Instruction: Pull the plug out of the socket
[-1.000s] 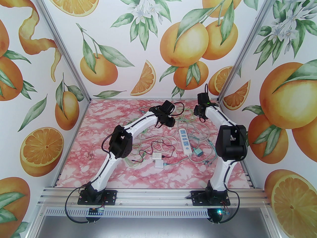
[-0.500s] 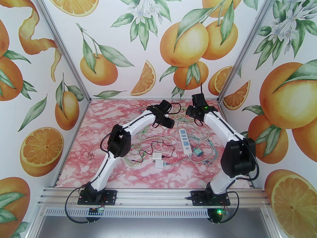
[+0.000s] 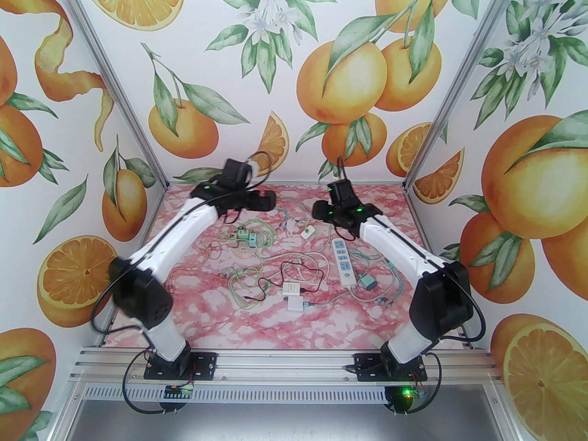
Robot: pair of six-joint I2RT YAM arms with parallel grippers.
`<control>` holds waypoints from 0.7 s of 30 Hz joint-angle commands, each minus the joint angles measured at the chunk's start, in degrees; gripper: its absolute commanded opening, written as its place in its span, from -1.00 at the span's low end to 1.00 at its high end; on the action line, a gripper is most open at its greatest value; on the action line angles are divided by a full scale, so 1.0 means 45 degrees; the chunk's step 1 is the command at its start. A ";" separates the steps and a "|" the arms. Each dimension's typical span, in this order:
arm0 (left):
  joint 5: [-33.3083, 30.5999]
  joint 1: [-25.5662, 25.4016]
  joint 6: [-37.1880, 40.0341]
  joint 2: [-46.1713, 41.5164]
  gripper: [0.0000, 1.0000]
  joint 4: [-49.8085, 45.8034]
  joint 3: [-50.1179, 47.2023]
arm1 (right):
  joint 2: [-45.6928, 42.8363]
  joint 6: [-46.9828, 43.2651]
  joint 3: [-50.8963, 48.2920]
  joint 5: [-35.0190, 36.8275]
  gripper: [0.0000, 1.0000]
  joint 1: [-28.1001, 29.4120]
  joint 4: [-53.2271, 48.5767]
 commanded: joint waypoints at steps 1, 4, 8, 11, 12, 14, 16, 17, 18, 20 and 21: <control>-0.0601 0.0246 -0.0586 -0.1084 1.00 0.0428 -0.1968 | 0.0773 -0.0001 0.0438 -0.0828 0.12 0.0788 0.0702; -0.0801 0.0656 -0.1042 -0.2031 0.98 0.0393 -0.3456 | 0.1525 -0.0210 0.0941 -0.1219 0.12 0.1538 0.0678; -0.0947 0.0935 -0.1652 -0.3086 0.89 0.0392 -0.5120 | 0.2631 -0.0481 0.1869 -0.1640 0.12 0.2199 0.0238; -0.1305 0.1097 -0.2162 -0.3579 0.79 0.0361 -0.5996 | 0.3308 -0.0521 0.2437 -0.1748 0.12 0.2647 0.0053; -0.1234 0.1205 -0.2276 -0.3686 0.75 0.0366 -0.6221 | 0.3502 -0.0521 0.2624 -0.1763 0.10 0.2782 0.0008; -0.1112 0.1452 -0.2314 -0.3846 0.72 0.0468 -0.6484 | 0.3839 -0.0494 0.2976 -0.1635 0.10 0.3016 -0.0157; -0.1111 0.1709 -0.2197 -0.3891 0.63 0.0468 -0.6518 | 0.4181 -0.0482 0.3336 -0.1575 0.10 0.3241 -0.0400; -0.1111 0.1763 -0.2151 -0.3891 0.62 0.0455 -0.6520 | 0.4280 -0.0477 0.3347 -0.1594 0.10 0.3310 -0.0457; -0.1111 0.1836 -0.2111 -0.3879 0.60 0.0463 -0.6511 | 0.4280 -0.0477 0.3347 -0.1594 0.10 0.3310 -0.0457; -0.0718 0.1980 -0.2042 -0.3855 0.56 0.0450 -0.6521 | 0.4381 -0.0465 0.3683 -0.1635 0.10 0.3392 -0.0487; -0.0484 0.2084 -0.1923 -0.3823 0.46 0.0558 -0.6568 | 0.4546 -0.0443 0.3916 -0.1681 0.09 0.3580 -0.0532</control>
